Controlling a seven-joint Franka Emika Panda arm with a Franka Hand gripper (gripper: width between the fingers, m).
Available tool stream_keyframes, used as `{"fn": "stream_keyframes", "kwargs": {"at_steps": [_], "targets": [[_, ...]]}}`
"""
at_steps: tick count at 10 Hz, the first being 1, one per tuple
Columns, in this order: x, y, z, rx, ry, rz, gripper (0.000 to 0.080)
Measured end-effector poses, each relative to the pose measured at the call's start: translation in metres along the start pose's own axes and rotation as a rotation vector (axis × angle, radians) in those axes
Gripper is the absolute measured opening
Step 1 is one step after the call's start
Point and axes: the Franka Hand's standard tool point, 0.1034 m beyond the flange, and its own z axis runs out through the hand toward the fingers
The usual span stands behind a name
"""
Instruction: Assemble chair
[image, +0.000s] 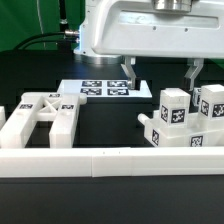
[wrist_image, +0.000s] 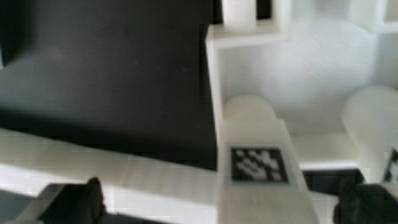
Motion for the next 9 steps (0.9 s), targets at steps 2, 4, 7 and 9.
{"fn": "stream_keyframes", "kwargs": {"at_steps": [2, 4, 7, 9], "targets": [[-0.023, 0.003, 0.012, 0.015, -0.069, 0.008, 0.0649], [-0.022, 0.006, 0.010, 0.054, -0.136, 0.016, 0.0649], [-0.023, 0.007, 0.012, 0.049, -0.133, 0.015, 0.0649], [-0.024, 0.005, 0.022, 0.039, -0.122, 0.012, 0.0649]]}}
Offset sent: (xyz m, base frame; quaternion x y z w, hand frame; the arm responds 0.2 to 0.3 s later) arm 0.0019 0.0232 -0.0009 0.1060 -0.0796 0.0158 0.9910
